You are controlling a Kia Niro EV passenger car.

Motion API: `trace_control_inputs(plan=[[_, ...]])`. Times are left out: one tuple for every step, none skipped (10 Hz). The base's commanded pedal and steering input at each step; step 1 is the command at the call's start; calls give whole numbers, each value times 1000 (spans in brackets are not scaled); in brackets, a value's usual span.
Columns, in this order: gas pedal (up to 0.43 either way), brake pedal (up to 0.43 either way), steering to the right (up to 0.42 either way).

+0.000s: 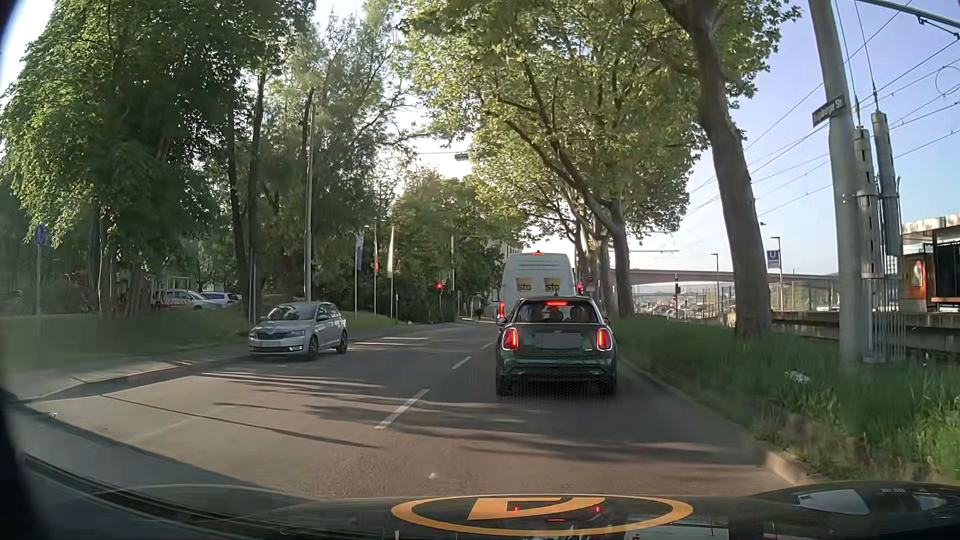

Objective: Follow the waypoints while adhering to traffic rules and regulations

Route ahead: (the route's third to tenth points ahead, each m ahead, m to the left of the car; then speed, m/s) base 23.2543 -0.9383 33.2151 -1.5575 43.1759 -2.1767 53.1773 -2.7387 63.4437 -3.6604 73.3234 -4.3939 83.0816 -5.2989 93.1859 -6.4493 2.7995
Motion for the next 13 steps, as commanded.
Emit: trace_control_inputs(plan=[[0, 0, 8], [0, 0, 8], [0, 0, 8], [0, 0, 8], [0, 0, 8], [0, 6, 8], [0, 24, 8], [0, 67, 8], [0, 104, 8], [0, 122, 8], [0, 134, 8], [0, 152, 8], [0, 165, 8]])
